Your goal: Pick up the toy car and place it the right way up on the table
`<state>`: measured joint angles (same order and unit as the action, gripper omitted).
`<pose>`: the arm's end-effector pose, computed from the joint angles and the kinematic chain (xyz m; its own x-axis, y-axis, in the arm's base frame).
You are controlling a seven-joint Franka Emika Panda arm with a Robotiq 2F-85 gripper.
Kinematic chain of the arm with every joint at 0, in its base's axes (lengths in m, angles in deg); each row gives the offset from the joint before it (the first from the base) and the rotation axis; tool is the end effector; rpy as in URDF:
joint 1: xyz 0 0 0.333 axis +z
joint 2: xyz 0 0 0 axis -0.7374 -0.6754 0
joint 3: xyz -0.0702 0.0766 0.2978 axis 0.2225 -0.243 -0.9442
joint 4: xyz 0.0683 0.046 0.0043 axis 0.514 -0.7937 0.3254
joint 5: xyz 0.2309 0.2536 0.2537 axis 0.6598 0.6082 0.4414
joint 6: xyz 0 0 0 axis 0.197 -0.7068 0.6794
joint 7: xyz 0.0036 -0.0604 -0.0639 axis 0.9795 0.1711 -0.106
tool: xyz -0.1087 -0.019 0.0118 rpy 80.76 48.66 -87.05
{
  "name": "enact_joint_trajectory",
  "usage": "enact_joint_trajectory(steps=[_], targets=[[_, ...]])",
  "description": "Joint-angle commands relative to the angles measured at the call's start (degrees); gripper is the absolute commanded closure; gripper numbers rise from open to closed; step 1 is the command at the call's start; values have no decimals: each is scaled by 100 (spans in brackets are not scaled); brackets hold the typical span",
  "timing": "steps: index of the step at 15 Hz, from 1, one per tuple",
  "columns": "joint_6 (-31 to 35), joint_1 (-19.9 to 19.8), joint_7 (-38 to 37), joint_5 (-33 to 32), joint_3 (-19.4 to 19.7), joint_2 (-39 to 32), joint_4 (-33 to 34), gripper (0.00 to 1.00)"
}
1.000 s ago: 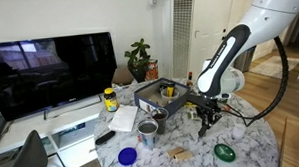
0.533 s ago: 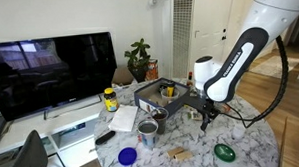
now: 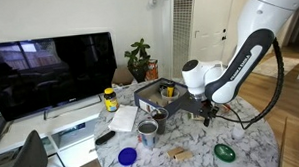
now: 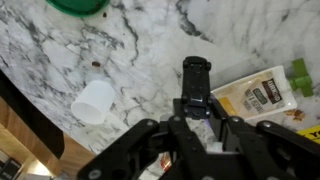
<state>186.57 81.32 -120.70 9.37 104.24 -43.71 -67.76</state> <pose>0.4983 0.0730 0.1179 0.0078 -0.9186 0.3950 -0.9902 0.0479 0.1309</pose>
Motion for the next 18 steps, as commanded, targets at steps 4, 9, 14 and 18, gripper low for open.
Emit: enact_joint_trajectory(steps=[4,9,14,18], targets=[[-690,-679,-784,-992,-845,-561,652,93],[-969,-673,-1447,-1965,-910,-895,999,93],[-1153,-1052,-1432,-2079,-1404,-972,1146,93],[-1131,-1339,-1230,-1889,-1720,-986,1189,93]])
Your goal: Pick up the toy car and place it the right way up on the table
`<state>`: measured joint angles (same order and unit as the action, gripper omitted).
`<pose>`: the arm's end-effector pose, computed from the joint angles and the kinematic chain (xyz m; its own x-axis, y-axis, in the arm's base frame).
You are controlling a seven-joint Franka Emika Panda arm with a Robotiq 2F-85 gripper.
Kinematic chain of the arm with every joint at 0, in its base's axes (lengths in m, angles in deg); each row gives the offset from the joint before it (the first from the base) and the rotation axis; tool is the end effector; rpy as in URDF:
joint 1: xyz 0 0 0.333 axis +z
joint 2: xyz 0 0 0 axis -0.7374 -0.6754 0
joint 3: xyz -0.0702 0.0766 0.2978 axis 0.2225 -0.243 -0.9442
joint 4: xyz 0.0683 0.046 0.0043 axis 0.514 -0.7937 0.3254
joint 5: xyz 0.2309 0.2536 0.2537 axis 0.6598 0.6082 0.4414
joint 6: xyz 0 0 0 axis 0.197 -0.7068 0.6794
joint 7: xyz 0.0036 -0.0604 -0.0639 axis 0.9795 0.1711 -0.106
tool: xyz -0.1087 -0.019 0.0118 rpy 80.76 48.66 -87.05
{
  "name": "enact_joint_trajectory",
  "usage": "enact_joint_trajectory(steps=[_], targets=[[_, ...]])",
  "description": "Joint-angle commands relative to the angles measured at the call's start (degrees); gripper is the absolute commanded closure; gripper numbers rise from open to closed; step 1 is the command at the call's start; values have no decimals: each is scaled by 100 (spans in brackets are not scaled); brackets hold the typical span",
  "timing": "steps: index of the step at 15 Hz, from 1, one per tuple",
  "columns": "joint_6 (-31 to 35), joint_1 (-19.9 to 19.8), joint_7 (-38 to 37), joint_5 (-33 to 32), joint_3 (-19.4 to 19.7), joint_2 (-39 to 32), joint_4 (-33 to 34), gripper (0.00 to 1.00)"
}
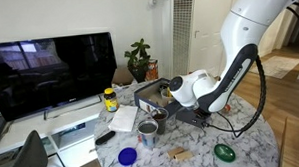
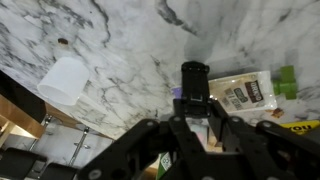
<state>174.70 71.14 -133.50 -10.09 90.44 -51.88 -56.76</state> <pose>0.5237 0.1041 0.0816 0.1174 -0.7981 0.5909 -0.9863 -0.0242 0.1632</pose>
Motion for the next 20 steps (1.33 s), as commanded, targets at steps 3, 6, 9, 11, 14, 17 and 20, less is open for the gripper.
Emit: enact_joint_trajectory(steps=[3,6,9,11,14,17,20], targets=[[161,-579,291,315,-595,-186,107,93],[265,-749,520,604,-734,-213,109,51],[483,-791,680,864,-731,-193,78,31],[686,-818,824,1027,-723,-50,-16,16],[1137,-1053,1417,1416,-828,341,-292,0],[1436,-1448,2678,2118,-1060,886,-659,0],[1111,-2173,3977,2514,-1693,1525,-959,0]])
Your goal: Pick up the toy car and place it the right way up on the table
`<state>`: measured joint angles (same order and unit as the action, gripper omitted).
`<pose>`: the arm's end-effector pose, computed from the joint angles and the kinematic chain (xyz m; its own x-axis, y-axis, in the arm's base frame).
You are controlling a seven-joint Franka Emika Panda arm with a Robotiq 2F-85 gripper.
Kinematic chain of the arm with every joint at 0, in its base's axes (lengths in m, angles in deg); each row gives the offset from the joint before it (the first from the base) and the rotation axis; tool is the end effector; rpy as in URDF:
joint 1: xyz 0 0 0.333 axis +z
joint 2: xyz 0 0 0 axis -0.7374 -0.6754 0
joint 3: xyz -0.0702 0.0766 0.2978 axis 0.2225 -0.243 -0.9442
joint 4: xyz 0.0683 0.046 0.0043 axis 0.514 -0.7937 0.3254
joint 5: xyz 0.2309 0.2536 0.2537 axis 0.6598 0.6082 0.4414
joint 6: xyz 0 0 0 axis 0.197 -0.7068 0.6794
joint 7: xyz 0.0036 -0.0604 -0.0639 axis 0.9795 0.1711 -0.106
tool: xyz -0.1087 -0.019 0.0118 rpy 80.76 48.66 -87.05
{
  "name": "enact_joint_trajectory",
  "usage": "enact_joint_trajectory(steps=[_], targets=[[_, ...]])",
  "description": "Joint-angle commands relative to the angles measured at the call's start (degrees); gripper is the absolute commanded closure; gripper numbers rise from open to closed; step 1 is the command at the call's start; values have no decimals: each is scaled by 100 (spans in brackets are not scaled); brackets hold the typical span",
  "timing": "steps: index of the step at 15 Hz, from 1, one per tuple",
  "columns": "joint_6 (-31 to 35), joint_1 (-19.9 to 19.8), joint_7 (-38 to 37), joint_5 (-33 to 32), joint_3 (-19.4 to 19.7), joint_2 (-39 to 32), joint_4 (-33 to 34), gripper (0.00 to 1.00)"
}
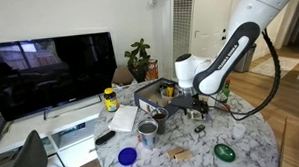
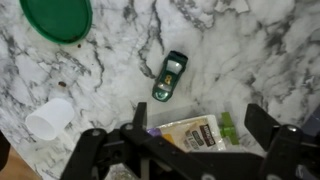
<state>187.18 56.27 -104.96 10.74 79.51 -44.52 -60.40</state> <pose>0.5447 0.0992 0.1335 0.2116 -0.9628 0.1683 -0.9721 -0.1893 0.1388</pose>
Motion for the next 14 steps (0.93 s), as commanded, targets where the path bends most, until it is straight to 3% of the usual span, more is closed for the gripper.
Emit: enact_joint_trajectory(steps=[1,3,6,7,12,13,14], targets=[[-221,-892,1547,600,-791,961,-685,0],[-537,-1219,2419,919,-1106,1325,-818,0],[-1208,-1336,3664,1375,-1217,1775,-898,0],[-1424,-940,4097,1565,-837,1910,-889,0],[-2105,-730,5669,1596,-634,2331,-839,0],[-2010,-667,5130,1473,-575,2077,-662,0],[-2046,-652,5330,1472,-559,2141,-663,0]])
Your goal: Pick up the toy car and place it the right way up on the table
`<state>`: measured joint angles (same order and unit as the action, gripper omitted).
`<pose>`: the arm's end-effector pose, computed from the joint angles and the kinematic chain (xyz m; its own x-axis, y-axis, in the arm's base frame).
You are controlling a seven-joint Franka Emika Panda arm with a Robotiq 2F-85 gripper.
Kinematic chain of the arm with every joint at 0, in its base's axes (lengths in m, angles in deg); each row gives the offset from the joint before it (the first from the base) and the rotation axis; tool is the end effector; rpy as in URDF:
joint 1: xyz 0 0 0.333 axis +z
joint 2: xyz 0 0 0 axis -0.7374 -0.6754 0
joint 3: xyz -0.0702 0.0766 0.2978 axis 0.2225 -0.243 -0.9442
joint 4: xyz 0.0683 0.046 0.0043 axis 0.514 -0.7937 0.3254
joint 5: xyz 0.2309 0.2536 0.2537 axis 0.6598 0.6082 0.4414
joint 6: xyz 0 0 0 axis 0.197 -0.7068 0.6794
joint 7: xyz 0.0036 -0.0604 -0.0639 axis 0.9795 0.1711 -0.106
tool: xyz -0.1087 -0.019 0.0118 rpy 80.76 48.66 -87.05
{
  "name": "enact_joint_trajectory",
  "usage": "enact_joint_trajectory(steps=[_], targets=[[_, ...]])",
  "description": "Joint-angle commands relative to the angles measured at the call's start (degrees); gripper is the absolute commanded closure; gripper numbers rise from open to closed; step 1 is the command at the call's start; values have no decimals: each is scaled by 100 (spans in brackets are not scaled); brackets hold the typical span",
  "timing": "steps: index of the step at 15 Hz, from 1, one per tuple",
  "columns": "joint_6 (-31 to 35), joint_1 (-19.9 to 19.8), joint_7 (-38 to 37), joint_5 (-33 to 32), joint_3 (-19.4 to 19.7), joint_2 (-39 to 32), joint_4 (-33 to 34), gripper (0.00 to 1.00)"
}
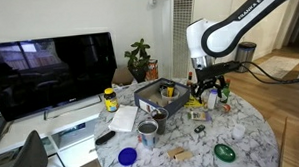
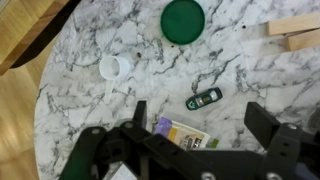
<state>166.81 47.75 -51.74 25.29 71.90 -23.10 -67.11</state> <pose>0.5029 0.0806 0.2673 0.7634 -0.6287 -0.1482 -0.5975 -0.7745 0.2076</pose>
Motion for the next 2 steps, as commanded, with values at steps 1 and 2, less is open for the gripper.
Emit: enact_joint_trajectory(steps=[1,2], targets=[[-22,208,112,15,212,36,5,0],[-23,213,169,14,217,52,0,0]])
